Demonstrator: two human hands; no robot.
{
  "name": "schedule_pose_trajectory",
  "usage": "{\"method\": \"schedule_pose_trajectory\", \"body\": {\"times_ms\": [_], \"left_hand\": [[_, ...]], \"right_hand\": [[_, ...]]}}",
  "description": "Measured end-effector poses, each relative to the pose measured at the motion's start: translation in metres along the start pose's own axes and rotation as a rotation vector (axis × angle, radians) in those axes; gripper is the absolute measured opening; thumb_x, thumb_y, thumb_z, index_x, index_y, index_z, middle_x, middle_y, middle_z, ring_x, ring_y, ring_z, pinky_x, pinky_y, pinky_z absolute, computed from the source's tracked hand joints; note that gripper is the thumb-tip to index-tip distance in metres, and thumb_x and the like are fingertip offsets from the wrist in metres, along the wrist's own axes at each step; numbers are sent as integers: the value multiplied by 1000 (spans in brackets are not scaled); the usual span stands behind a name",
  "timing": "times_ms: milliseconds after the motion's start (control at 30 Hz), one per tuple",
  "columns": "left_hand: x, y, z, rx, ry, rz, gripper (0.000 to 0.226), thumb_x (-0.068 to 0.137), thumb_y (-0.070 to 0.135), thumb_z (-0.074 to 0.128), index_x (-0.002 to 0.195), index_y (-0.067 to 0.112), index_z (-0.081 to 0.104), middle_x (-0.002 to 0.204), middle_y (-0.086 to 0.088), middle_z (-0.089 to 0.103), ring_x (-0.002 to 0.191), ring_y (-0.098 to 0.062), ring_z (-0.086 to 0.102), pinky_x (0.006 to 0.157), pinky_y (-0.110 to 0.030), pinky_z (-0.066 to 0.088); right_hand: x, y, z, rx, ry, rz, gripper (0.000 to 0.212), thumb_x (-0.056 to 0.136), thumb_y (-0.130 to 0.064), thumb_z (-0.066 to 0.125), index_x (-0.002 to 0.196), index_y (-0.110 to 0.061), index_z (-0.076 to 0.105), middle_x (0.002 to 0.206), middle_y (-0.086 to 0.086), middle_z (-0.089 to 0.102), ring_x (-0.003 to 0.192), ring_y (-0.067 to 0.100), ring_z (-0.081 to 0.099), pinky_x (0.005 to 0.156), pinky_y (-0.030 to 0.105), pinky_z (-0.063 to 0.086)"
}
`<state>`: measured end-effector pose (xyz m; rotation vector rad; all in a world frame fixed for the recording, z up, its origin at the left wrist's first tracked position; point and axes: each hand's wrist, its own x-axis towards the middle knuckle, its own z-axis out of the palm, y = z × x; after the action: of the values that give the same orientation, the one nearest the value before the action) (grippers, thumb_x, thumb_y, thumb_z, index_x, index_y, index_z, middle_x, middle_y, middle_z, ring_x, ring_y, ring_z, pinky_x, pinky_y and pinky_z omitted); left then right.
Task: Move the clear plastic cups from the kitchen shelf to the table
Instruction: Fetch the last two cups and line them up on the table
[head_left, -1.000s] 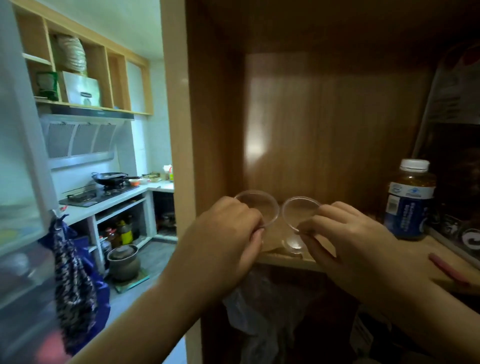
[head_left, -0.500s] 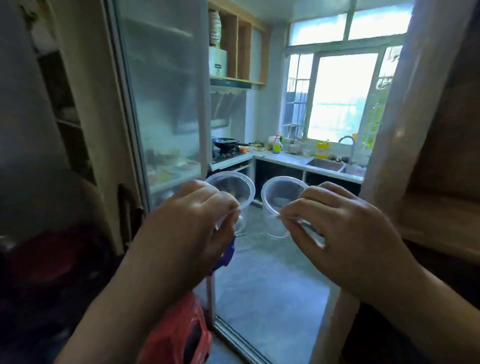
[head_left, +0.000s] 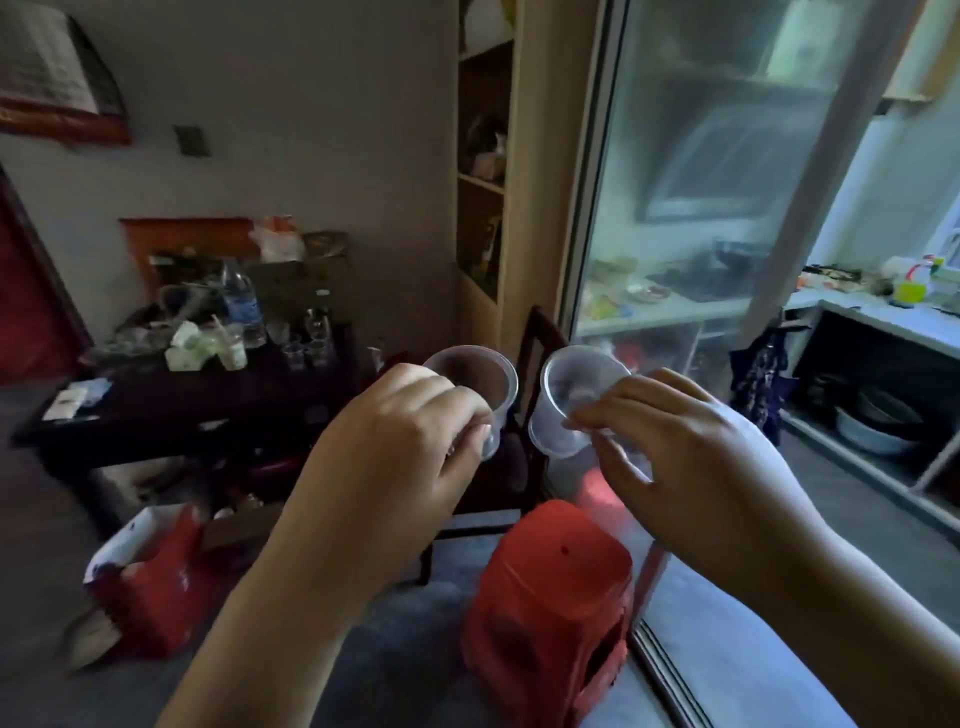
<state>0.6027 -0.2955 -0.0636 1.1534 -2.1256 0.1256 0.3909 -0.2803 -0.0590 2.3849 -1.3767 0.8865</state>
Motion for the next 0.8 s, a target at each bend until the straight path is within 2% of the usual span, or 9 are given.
{"method": "schedule_pose_trajectory", "body": {"times_ms": [100,200,267,400,600,800], "left_hand": [[-7,-34,-3,47,16,-78,15,85,22,53,82,17,67,76,7,62,86,-9,52,71,-24,43],[-10,-63,5,88,4,-142,18,86,25,50,85,18,67,78,8,63,87,-9,53,73,-23,42],[-9,-81,15,115,-5,-182,18,88,24,50,85,18,67,80,9,63,89,-9,53,74,-23,43],[7,-114,40,175,-35,-233,17,88,24,50,87,18,66,83,7,64,92,-12,53,76,-26,44],[59,-156,81,222,-37,-298,14,88,23,51,88,21,65,82,8,63,91,-12,54,74,-29,47],[106,-192,117,265,-39,-344,11,87,19,55,86,18,66,78,6,61,85,-14,54,73,-26,43]], "right_hand": [[28,-7,34,69,-33,-54,21,79,-11,65,97,-23,68,93,-10,67,88,19,59,67,37,54],[51,-9,72,113,-64,-106,26,76,-8,68,98,-22,67,93,-9,67,86,16,58,70,20,44],[65,-7,98,146,-88,-143,26,75,-5,70,97,-19,68,89,-5,68,82,19,59,70,21,41],[92,8,141,219,-156,-203,21,78,-8,67,97,-17,68,90,-1,68,84,23,60,68,31,51],[142,73,181,269,-148,-218,22,79,-8,65,100,-16,68,88,-1,67,83,25,61,64,37,54],[199,122,224,290,-133,-258,19,84,-17,56,99,-19,67,89,-5,66,86,19,59,64,33,54]]}}
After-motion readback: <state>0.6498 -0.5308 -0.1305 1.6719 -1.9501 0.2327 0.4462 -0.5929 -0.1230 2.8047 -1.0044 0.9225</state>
